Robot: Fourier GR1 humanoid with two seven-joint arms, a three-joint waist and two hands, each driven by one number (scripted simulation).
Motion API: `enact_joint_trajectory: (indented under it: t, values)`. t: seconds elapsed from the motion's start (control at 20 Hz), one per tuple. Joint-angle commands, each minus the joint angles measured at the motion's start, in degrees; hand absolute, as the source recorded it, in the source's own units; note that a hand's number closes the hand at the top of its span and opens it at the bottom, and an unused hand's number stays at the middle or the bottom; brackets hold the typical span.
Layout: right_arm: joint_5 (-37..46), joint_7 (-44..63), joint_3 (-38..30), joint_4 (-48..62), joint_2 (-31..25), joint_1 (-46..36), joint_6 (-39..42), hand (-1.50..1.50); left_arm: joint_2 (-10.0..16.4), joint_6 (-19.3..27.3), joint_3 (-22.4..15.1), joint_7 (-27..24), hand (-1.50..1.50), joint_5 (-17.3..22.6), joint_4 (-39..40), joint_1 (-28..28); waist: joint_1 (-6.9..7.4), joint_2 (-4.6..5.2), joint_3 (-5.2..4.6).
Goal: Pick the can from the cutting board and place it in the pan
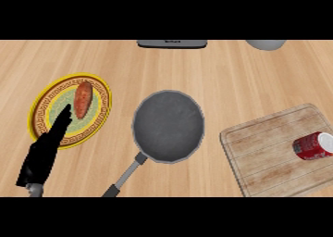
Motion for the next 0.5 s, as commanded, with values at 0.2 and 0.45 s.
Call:
enact_joint_trajectory:
  t: [0.2,0.45]
  values:
    - [2.9,13.12,5.69,-0.3,3.28,-11.68,6.33,-1.5,0.68,-3.47,3.44,-3.09,0.0,0.95,2.14,1.09,-0.23,0.01,-0.05]
    - [4.48,20.57,9.91,-6.21,8.97,-10.65,6.58,-1.5,-1.31,-2.32,2.07,-0.28,0.0,-0.94,-1.15,2.27,-0.7,-0.16,-0.05]
